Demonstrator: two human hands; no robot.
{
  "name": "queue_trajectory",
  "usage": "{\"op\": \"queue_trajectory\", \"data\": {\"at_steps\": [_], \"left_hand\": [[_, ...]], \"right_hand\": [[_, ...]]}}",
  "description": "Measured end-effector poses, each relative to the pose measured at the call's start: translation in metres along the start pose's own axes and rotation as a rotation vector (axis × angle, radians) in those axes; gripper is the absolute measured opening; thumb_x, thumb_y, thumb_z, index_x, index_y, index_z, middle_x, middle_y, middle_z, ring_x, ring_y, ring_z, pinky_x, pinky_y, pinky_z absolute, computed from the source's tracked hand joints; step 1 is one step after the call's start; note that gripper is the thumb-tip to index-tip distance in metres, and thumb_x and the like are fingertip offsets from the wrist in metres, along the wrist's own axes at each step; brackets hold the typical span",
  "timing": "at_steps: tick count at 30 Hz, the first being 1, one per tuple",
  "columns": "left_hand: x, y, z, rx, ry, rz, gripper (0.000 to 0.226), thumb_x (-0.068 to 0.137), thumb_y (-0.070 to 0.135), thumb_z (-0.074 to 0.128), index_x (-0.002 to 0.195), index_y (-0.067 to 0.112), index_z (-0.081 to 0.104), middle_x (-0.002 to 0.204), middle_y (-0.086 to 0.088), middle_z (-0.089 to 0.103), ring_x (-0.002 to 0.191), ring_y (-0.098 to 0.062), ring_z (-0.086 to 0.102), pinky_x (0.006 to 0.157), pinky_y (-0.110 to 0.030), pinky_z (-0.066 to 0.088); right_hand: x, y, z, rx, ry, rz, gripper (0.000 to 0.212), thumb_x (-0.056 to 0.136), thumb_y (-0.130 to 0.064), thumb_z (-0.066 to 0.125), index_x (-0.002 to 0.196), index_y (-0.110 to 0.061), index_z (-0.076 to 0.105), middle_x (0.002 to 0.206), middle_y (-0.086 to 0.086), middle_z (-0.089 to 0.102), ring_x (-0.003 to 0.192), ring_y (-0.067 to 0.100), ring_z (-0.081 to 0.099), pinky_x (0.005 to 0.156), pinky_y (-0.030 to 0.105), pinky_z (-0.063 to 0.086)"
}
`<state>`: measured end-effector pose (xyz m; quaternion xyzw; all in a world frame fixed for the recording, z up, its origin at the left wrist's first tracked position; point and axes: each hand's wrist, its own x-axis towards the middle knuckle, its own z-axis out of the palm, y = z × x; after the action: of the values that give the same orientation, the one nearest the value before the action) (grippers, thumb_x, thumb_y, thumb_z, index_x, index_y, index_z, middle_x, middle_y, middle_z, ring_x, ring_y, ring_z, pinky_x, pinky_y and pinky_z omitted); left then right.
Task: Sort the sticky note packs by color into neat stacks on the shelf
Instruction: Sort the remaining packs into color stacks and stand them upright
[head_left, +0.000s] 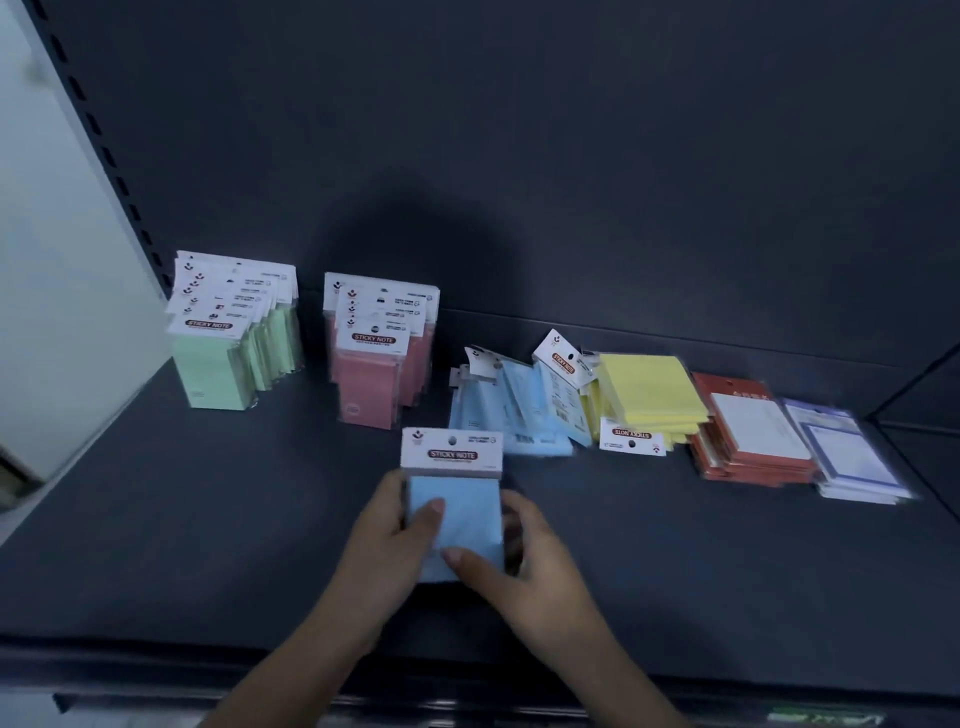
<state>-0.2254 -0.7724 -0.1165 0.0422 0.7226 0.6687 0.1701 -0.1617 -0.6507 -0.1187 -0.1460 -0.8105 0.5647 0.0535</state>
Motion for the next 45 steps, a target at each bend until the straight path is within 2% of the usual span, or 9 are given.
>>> {"op": "queue_trajectory", "data": {"at_steps": [7, 11, 16, 20, 23, 33, 39, 42, 45], "left_hand": [[0.027, -0.018, -0.074, 0.612, 0.218, 0.074, 0.074, 0.085, 0.015, 0.064, 0.147, 0.014, 0.022, 0.129, -0.008, 0.051, 0.115, -0.029, 0.048, 0.097, -0.04, 0.039], [0.026, -0.024, -0.075, 0.915, 0.314, 0.057, 0.049, 0.085, 0.021, 0.064, 0.131, 0.012, 0.05, 0.128, -0.015, 0.046, 0.114, -0.037, 0.038, 0.095, -0.045, 0.031], [0.031, -0.016, -0.059, 0.855, 0.34, 0.25, 0.038, 0.08, 0.016, 0.068, 0.117, 0.011, 0.059, 0.127, -0.01, 0.049, 0.116, -0.032, 0.038, 0.092, -0.043, 0.032], [0.028, 0.017, -0.012, 0.55, 0.12, 0.551, 0.032, 0.079, 0.031, 0.052, 0.106, 0.017, 0.062, 0.105, 0.005, 0.06, 0.099, -0.003, 0.046, 0.088, -0.011, 0.033], [0.029, 0.041, 0.027, 0.431, -0.104, 0.577, 0.028, 0.082, 0.021, 0.055, 0.109, 0.02, 0.061, 0.102, 0.012, 0.064, 0.099, 0.0, 0.055, 0.089, -0.009, 0.039], [0.043, 0.053, 0.081, 0.101, -0.236, 0.024, 0.049, 0.088, 0.012, 0.059, 0.134, 0.019, 0.043, 0.127, 0.007, 0.052, 0.107, -0.005, 0.052, 0.083, -0.015, 0.037], [0.043, 0.051, 0.077, -0.125, -0.213, -0.109, 0.044, 0.086, 0.032, 0.063, 0.124, 0.015, 0.051, 0.12, -0.001, 0.061, 0.109, -0.014, 0.059, 0.103, -0.034, 0.043], [0.037, 0.056, 0.074, -0.317, -0.191, -0.096, 0.03, 0.089, 0.023, 0.06, 0.116, 0.01, 0.055, 0.109, -0.004, 0.066, 0.094, -0.014, 0.064, 0.087, -0.029, 0.052], [0.035, 0.058, 0.057, -0.411, -0.049, 0.034, 0.017, 0.089, 0.002, 0.055, 0.098, 0.016, 0.056, 0.087, 0.001, 0.066, 0.076, -0.008, 0.063, 0.065, -0.02, 0.051]], "right_hand": [[0.026, -0.021, 0.052, -0.294, -0.208, -0.122, 0.048, 0.084, -0.024, 0.062, 0.128, -0.024, 0.045, 0.076, -0.009, 0.055, 0.069, 0.004, 0.052, 0.068, 0.021, 0.044], [0.037, -0.017, 0.037, -0.348, 0.009, -0.227, 0.028, 0.084, -0.015, 0.058, 0.111, -0.018, 0.063, 0.084, -0.003, 0.062, 0.077, 0.012, 0.056, 0.075, 0.023, 0.044], [0.059, -0.008, -0.026, -0.169, 0.596, -0.297, 0.033, 0.079, 0.006, 0.051, 0.099, -0.017, 0.062, 0.092, -0.001, 0.058, 0.083, 0.017, 0.057, 0.073, 0.024, 0.045], [0.082, 0.006, -0.057, -0.377, 0.459, -0.12, 0.046, 0.078, 0.007, 0.055, 0.123, -0.005, 0.053, 0.117, 0.002, 0.053, 0.114, 0.02, 0.05, 0.091, 0.015, 0.034], [0.093, 0.019, -0.058, -0.482, 0.282, -0.078, 0.052, 0.079, 0.006, 0.053, 0.129, -0.004, 0.046, 0.128, 0.007, 0.052, 0.122, 0.024, 0.048, 0.1, 0.024, 0.036], [0.091, 0.019, -0.062, -0.804, 0.393, -0.197, 0.042, 0.079, 0.009, 0.047, 0.117, -0.007, 0.056, 0.097, 0.012, 0.066, 0.085, 0.032, 0.062, 0.066, 0.034, 0.045], [0.048, -0.001, -0.059, -0.118, 0.661, -0.245, 0.016, 0.087, 0.001, 0.054, 0.08, -0.011, 0.062, 0.052, -0.002, 0.047, 0.051, 0.006, 0.037, 0.053, 0.025, 0.034], [0.02, -0.02, -0.041, 0.555, 0.501, -0.149, 0.021, 0.085, 0.012, 0.055, 0.078, -0.008, 0.056, 0.057, -0.005, 0.05, 0.057, 0.005, 0.045, 0.058, 0.018, 0.043], [0.007, -0.028, -0.03, 0.749, 0.393, -0.061, 0.035, 0.081, 0.012, 0.058, 0.105, -0.014, 0.056, 0.077, -0.003, 0.07, 0.073, 0.009, 0.065, 0.068, 0.023, 0.055]]}}
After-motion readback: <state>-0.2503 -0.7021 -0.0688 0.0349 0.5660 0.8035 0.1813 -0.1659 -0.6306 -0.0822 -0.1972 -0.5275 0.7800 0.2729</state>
